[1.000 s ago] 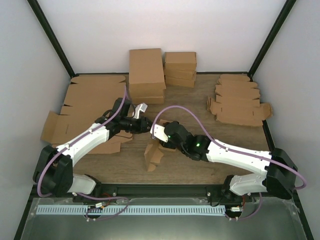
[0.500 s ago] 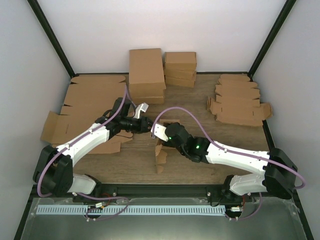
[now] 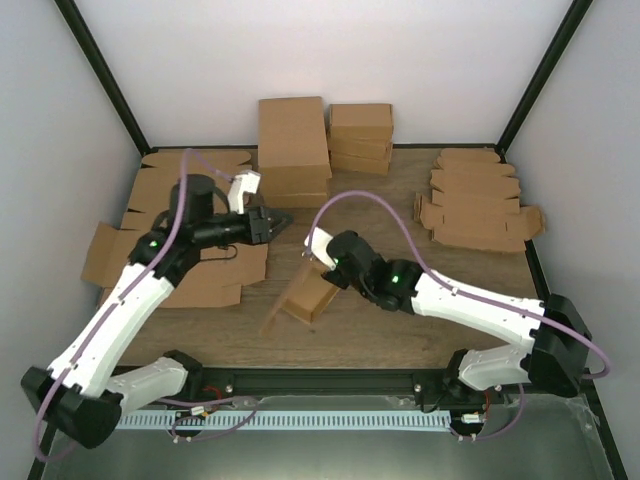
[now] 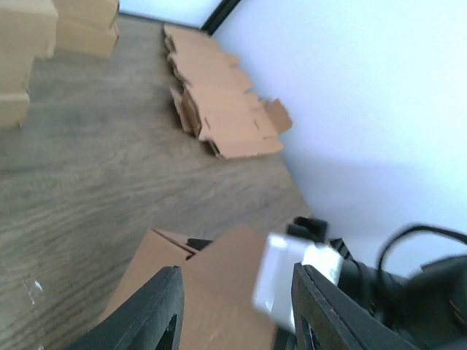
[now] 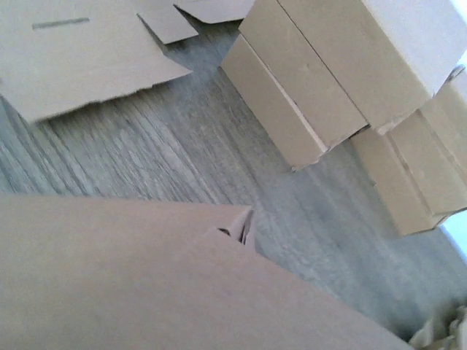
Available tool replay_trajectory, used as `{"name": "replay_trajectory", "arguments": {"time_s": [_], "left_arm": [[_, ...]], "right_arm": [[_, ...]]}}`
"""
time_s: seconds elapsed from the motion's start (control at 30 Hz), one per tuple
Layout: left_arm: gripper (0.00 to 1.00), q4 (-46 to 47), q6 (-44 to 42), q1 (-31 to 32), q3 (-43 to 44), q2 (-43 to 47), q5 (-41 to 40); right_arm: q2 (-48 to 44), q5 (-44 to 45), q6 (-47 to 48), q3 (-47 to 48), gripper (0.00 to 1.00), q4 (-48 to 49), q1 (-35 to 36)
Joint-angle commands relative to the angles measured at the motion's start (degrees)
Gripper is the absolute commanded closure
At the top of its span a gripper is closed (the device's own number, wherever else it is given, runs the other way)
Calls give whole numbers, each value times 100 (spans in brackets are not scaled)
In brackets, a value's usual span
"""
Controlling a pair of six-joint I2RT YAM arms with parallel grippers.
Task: Fold the paper box
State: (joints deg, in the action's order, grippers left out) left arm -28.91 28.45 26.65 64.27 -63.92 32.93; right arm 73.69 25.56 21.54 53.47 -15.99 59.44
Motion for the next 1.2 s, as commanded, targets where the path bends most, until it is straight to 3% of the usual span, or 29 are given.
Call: {"name": "replay_trajectory", "arguments": {"time_s": [0.0,0.17,0.37,0.53,0.63,0.8,0.87,1.03,1.1,1.17], "left_arm": [[56,-748,-214,-182,281,298,-209],[55,-1114,-313,-362,282,498,-182],[55,-988,-294,-441,-573,780,70],[45,-712,-518,-434,-1395,1135,542],[34,-307,-706,-332,-1928,1421,812],[16,64,-945,337,-2179,1678,186],[14,20,-1103,748,-2032,1572,-286],[12,-80,-1435,1605,-1624,1045,-1077],[15,-225,-1533,1805,-1471,764,-1424],[20,-358,-1576,1855,-1355,499,-1612]], "right_arm": [[201,-817,-1399,861,91,-1067,-487],[202,-2342,-2363,903,91,-1451,-1143],[240,-3729,-3074,-231,91,-1000,-1619],[426,-3849,-3304,-857,91,-594,-1646],[561,-3767,-3357,-1031,91,-452,-1646],[833,-3655,-3377,-1043,88,-414,-1646],[879,-3611,-3388,-1046,83,-396,-1646],[886,-3511,-3383,-1058,83,-404,-1647],[863,-3503,-3387,-1050,82,-405,-1646],[802,-3476,-3412,-1079,74,-400,-1646]]}}
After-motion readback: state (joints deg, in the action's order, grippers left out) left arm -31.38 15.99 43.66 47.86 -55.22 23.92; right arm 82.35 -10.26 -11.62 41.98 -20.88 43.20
